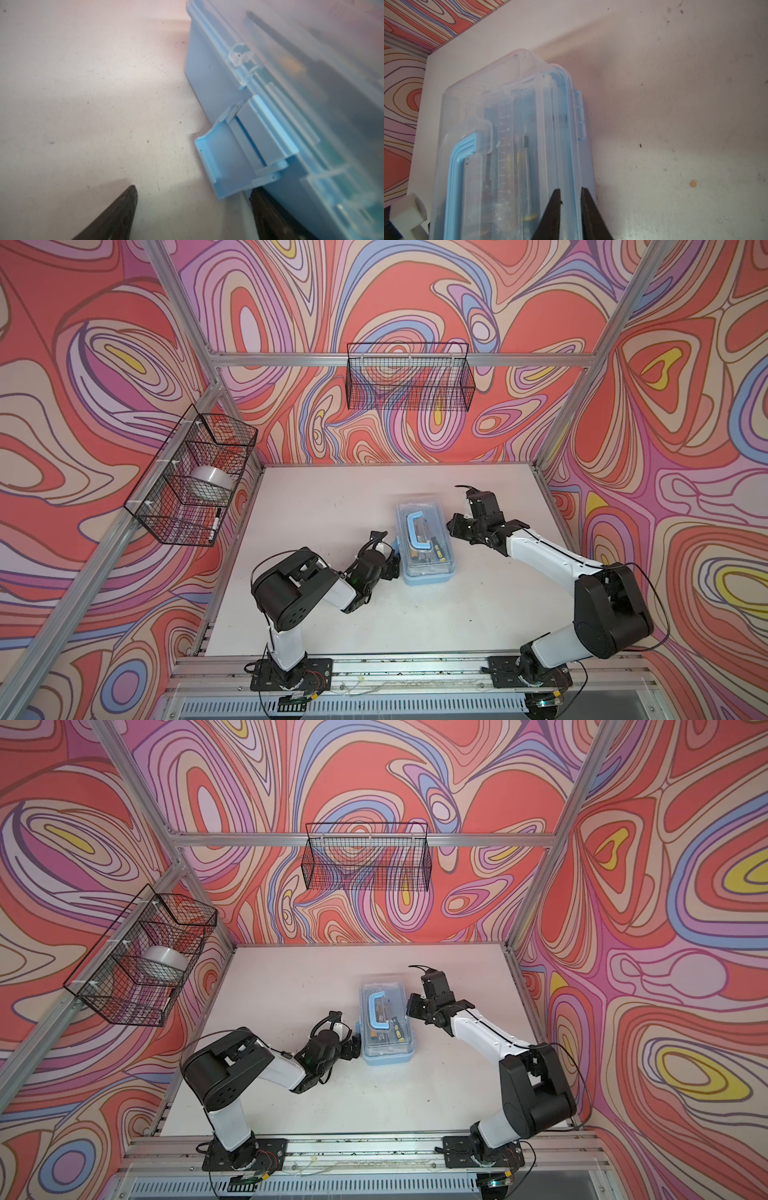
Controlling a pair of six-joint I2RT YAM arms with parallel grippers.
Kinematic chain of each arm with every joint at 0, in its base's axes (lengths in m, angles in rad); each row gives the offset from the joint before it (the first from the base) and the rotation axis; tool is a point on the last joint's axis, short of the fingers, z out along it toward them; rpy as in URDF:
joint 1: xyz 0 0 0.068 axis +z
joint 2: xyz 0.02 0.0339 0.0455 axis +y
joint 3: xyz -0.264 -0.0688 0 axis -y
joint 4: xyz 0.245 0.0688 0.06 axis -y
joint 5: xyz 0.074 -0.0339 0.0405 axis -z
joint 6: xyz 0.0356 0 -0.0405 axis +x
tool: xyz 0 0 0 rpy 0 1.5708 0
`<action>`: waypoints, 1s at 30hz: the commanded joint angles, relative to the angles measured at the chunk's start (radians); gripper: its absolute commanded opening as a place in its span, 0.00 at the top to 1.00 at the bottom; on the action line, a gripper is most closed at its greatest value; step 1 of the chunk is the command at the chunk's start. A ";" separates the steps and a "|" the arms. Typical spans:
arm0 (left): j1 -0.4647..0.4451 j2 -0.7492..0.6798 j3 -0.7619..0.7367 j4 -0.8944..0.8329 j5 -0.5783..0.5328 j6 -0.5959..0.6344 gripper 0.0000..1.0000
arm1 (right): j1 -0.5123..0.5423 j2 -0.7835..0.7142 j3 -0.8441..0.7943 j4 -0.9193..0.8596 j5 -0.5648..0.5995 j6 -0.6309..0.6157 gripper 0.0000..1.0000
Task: Pack the tool kit
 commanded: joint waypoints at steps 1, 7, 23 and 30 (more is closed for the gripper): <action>-0.007 0.041 -0.006 0.006 -0.035 -0.005 0.14 | 0.016 0.006 0.003 0.030 -0.051 -0.010 0.81; -0.005 0.050 0.002 0.009 -0.090 0.014 0.14 | 0.016 0.011 0.003 0.028 -0.062 -0.008 0.82; 0.018 -0.005 0.003 0.011 -0.121 0.045 0.15 | 0.016 0.017 0.008 0.022 -0.078 -0.017 0.85; 0.022 -0.046 0.026 0.001 -0.151 0.056 0.16 | 0.016 0.022 0.014 0.011 -0.070 -0.023 0.85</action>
